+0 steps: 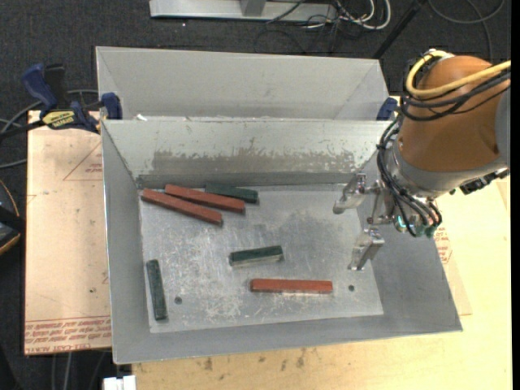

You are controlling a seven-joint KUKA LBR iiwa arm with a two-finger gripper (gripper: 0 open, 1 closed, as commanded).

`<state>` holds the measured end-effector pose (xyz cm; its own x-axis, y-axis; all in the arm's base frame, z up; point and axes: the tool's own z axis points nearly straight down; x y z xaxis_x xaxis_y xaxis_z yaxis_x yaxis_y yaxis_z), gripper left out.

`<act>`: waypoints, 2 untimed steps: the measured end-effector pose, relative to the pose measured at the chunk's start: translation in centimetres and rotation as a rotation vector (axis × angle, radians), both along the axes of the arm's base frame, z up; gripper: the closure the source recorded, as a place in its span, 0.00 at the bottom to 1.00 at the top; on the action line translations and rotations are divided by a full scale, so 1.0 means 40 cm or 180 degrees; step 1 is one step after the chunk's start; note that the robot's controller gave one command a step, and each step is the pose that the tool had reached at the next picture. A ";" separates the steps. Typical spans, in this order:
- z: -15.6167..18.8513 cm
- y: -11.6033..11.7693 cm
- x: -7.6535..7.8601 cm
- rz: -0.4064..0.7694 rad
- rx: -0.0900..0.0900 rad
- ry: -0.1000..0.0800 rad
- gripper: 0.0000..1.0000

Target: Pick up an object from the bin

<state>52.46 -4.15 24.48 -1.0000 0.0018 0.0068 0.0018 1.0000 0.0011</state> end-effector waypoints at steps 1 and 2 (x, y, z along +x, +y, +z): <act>0.010 0.001 0.004 0.0007 -0.0002 -0.0025 1.00; 0.010 0.001 0.004 0.0009 -0.0002 -0.0026 0.00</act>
Offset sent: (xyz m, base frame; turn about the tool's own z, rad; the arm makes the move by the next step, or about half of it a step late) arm 0.0000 0.0000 0.0000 0.0000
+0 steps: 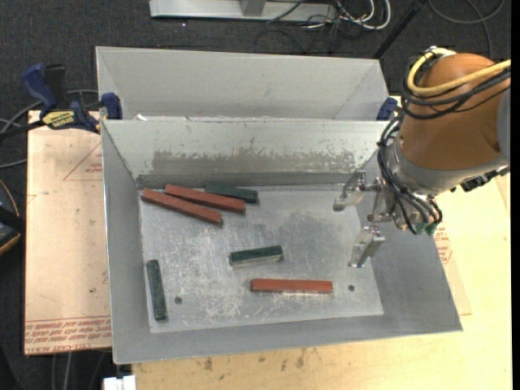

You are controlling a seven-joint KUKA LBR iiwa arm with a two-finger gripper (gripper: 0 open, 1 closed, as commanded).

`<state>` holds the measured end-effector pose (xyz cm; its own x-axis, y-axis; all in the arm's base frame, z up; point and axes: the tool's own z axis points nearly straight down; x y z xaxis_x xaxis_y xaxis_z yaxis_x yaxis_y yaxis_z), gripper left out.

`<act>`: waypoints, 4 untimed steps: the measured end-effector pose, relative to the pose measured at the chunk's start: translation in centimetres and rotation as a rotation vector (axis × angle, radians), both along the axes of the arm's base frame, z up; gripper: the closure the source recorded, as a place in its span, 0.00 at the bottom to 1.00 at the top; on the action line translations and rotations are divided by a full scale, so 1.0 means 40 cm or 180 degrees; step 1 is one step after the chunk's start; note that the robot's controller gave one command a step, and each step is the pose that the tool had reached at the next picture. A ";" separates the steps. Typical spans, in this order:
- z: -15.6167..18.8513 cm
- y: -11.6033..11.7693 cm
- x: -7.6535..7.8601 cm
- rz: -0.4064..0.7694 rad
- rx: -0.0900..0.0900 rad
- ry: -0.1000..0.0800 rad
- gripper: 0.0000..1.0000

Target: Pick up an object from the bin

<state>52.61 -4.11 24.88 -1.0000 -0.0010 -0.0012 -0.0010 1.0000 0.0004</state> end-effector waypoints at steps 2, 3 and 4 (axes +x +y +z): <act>-0.118 0.019 0.015 0.0063 -0.0003 -0.0025 0.00; -0.425 -0.020 -0.079 0.0693 0.0001 -0.0009 1.00; -0.425 -0.020 -0.079 0.0695 0.0001 -0.0009 1.00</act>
Offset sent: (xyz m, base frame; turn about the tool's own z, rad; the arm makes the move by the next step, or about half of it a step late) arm 0.0152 0.0299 -0.1788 -0.0794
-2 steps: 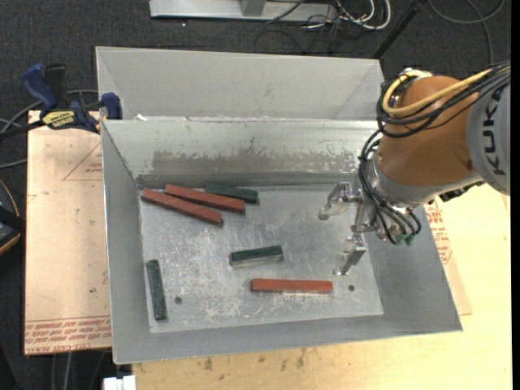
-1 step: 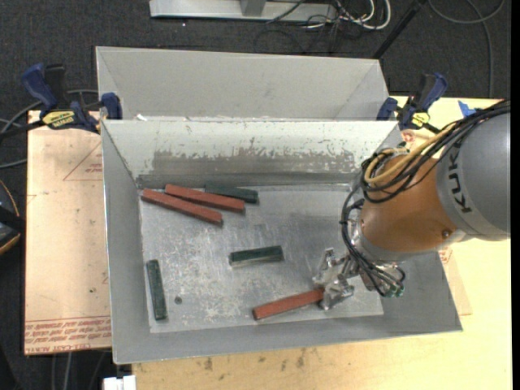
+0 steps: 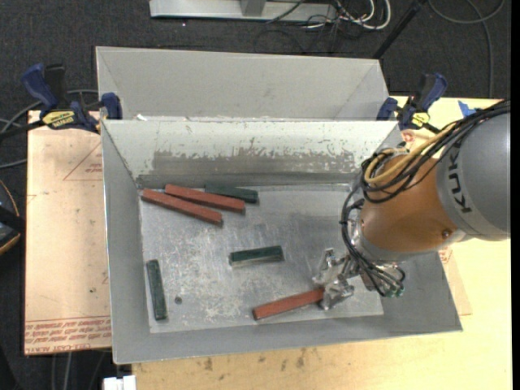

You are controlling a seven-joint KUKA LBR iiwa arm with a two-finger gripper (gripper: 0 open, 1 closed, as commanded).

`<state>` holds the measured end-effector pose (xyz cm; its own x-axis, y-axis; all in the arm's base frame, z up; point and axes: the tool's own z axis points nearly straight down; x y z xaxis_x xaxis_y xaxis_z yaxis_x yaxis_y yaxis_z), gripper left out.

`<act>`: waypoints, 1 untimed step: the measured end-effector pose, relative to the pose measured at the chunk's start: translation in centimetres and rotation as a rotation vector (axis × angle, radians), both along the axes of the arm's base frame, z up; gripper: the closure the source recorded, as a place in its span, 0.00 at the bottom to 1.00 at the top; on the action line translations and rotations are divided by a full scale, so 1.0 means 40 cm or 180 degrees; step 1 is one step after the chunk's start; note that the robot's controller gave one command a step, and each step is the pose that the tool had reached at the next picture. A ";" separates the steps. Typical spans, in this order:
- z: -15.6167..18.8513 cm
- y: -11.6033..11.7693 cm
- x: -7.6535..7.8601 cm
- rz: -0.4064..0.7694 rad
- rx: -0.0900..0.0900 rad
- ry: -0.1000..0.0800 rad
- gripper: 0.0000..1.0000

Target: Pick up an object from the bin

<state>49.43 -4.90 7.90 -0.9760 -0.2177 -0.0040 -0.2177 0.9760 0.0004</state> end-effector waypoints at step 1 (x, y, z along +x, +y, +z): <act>0.260 -0.030 0.021 -0.0038 -0.0001 0.0006 1.00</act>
Offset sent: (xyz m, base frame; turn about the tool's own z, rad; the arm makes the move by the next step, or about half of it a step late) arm 0.0000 0.0000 0.0000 0.0000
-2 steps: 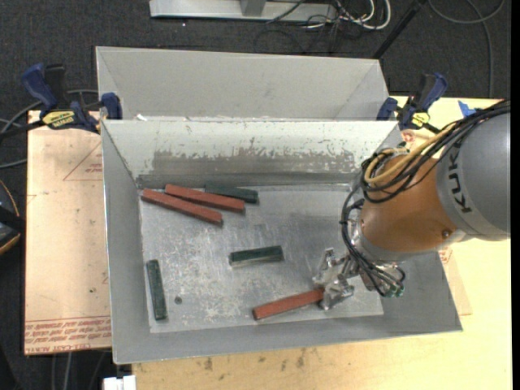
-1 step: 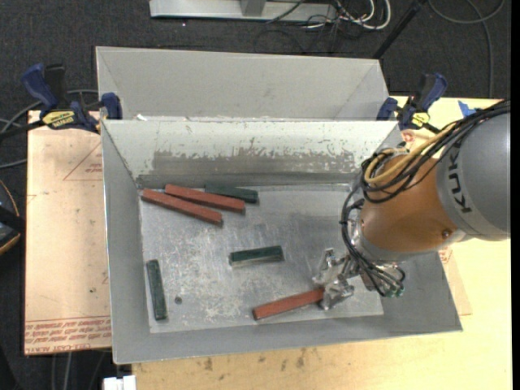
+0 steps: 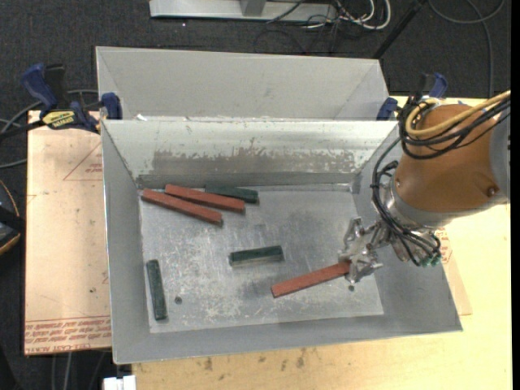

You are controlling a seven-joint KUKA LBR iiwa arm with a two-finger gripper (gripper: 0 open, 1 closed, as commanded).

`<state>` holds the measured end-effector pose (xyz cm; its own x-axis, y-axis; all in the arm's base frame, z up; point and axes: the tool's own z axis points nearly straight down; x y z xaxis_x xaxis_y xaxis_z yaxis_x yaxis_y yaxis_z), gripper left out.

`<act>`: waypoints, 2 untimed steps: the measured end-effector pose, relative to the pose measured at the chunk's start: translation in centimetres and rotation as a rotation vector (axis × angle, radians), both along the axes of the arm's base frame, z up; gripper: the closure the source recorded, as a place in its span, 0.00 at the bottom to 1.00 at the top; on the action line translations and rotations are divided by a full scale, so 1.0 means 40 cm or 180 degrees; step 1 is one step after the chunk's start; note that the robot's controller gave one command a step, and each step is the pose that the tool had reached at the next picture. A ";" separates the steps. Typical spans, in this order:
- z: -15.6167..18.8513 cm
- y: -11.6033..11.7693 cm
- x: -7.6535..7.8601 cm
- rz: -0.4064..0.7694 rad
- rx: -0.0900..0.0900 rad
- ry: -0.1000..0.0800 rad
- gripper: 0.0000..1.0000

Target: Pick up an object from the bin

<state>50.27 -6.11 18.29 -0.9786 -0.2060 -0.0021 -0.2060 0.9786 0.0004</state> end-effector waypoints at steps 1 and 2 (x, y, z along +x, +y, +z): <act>0.000 0.000 0.000 0.0000 0.0000 0.0000 1.00; 0.000 0.000 0.000 -0.0001 0.0001 0.0000 1.00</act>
Offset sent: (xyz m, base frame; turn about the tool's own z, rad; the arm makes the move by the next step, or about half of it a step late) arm 0.0000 0.0000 0.0000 0.0000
